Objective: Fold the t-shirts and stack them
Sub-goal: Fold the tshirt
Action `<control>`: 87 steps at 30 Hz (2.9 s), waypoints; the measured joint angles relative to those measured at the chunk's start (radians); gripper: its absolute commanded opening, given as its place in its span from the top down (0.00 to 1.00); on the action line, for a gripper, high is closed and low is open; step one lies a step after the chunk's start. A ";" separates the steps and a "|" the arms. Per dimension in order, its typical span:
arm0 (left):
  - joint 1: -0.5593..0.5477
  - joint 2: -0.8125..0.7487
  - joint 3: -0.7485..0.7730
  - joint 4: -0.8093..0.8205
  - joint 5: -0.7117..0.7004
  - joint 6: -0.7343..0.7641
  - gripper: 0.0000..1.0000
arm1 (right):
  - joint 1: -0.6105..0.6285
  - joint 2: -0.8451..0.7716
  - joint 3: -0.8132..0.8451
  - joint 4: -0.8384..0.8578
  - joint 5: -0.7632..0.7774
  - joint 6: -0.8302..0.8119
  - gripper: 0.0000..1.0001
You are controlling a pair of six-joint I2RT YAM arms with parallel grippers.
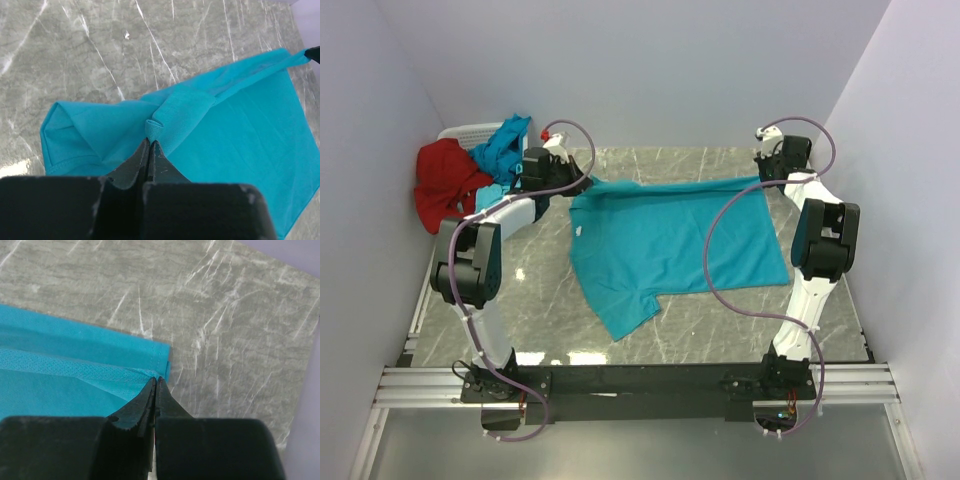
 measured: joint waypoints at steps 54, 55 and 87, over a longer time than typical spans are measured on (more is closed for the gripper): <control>-0.129 -0.052 -0.022 -0.436 0.099 0.272 0.27 | -0.067 -0.294 -0.290 -0.055 -0.163 0.031 0.49; -0.129 -0.067 -0.027 -0.443 0.090 0.270 0.26 | -0.067 -0.299 -0.290 -0.056 -0.169 0.031 0.49; -0.137 0.339 0.407 -0.615 0.113 0.256 0.42 | 0.014 -0.856 -0.522 -0.301 -0.585 0.162 0.49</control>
